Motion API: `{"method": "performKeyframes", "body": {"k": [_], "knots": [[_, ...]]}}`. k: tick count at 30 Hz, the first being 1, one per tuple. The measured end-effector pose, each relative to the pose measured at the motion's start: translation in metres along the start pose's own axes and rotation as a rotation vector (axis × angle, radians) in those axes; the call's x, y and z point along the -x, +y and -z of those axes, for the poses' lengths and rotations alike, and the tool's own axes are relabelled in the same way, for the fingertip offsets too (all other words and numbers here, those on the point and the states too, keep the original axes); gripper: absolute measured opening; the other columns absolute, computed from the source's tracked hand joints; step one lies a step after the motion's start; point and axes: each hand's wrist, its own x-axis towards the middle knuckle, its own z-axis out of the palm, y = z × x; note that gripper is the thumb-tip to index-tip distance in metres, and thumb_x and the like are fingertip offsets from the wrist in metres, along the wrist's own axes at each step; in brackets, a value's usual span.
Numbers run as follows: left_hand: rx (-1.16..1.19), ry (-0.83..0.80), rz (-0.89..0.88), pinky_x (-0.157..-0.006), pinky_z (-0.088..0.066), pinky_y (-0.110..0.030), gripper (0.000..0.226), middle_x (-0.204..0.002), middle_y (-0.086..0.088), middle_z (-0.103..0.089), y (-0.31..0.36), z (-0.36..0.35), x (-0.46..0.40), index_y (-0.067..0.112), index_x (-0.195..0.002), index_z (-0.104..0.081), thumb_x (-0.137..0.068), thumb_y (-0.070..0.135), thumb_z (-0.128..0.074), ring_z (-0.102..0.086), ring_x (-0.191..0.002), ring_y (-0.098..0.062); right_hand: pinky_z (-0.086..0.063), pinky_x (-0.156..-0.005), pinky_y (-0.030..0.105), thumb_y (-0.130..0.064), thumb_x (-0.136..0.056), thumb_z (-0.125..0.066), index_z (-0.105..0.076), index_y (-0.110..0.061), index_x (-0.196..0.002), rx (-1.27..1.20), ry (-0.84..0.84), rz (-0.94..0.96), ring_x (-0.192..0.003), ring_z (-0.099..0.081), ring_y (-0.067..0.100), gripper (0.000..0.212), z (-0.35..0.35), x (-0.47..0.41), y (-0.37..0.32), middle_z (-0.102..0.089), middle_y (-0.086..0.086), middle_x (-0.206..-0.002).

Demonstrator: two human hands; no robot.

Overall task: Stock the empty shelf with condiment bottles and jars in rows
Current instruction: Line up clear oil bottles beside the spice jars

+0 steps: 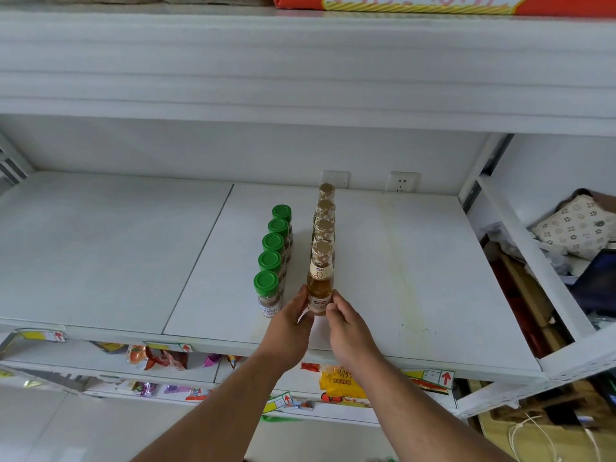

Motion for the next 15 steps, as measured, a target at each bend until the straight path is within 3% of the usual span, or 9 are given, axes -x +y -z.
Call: {"method": "performKeyframes", "body": {"k": [5,11,15], "knots": [[0.007,0.005,0.010,-0.088,-0.030,0.008,0.054,-0.139,0.020,-0.055,0.002,-0.001,0.000,0.034,-0.151,-0.041,-0.104,0.009,-0.048,-0.048,-0.128,0.005,-0.027,-0.108,0.021,-0.034,-0.112,-0.032,-0.034,-0.033,-0.159,0.005,-0.003,-0.001,-0.145,-0.038,0.015,0.047,0.001,0.002,-0.003,-0.041,-0.005,-0.160],[0.026,0.013,0.026,-0.096,-0.031,0.003,0.054,-0.139,0.027,-0.054,0.000,-0.003,0.001,0.031,-0.151,-0.043,-0.102,0.008,-0.052,-0.045,-0.129,0.016,-0.027,-0.110,0.024,-0.037,-0.112,-0.031,-0.030,-0.035,-0.159,0.007,-0.010,-0.006,-0.148,-0.036,0.017,0.047,0.002,0.004,-0.004,-0.038,-0.005,-0.162],[0.058,0.031,0.085,-0.098,-0.033,-0.002,0.063,-0.143,0.025,-0.045,0.006,-0.004,0.014,0.025,-0.157,-0.031,-0.101,0.009,-0.055,-0.042,-0.134,0.006,-0.029,-0.117,0.032,-0.040,-0.112,-0.030,-0.029,-0.034,-0.160,0.013,-0.017,-0.022,-0.151,-0.033,0.019,0.049,0.004,0.013,-0.002,-0.034,-0.004,-0.165]]}}
